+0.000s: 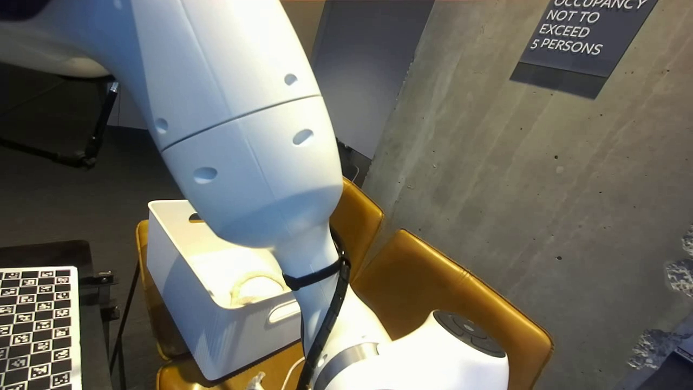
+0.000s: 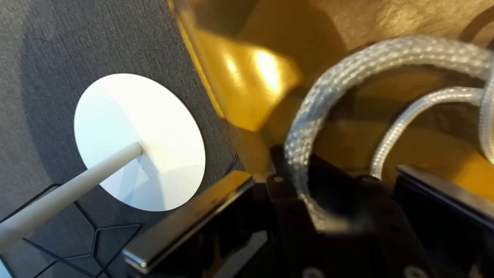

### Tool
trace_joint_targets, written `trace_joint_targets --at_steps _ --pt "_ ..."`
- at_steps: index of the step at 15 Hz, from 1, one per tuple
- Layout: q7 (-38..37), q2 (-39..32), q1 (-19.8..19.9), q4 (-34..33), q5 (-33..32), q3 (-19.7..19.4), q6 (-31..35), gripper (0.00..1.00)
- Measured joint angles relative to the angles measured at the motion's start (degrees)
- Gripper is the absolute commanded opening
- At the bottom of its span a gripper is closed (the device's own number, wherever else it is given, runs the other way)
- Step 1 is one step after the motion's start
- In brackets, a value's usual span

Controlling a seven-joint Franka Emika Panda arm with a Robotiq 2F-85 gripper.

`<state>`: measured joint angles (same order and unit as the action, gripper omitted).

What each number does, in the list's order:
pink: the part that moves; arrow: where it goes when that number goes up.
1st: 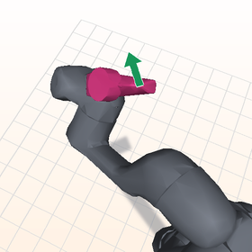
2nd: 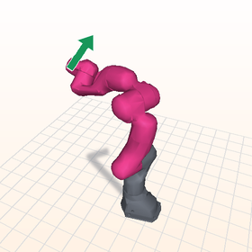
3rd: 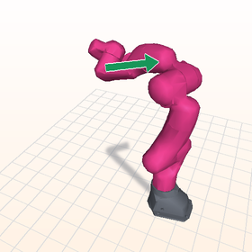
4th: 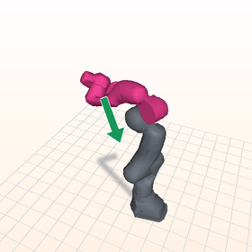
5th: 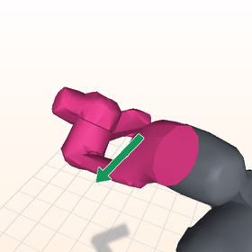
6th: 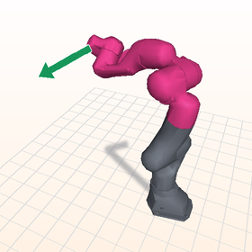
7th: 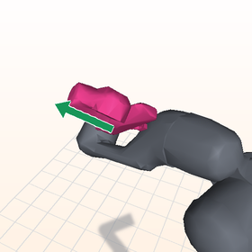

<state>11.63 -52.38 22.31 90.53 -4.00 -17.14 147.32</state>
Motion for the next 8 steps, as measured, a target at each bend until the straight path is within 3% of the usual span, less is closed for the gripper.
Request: trace_joint_targets --at_steps 4,8 --pt "-0.15 1.17 -0.98 1.06 -1.13 0.0 0.37 0.03" --pt "-0.09 9.64 -5.74 8.68 -2.56 0.83 3.14 0.03"
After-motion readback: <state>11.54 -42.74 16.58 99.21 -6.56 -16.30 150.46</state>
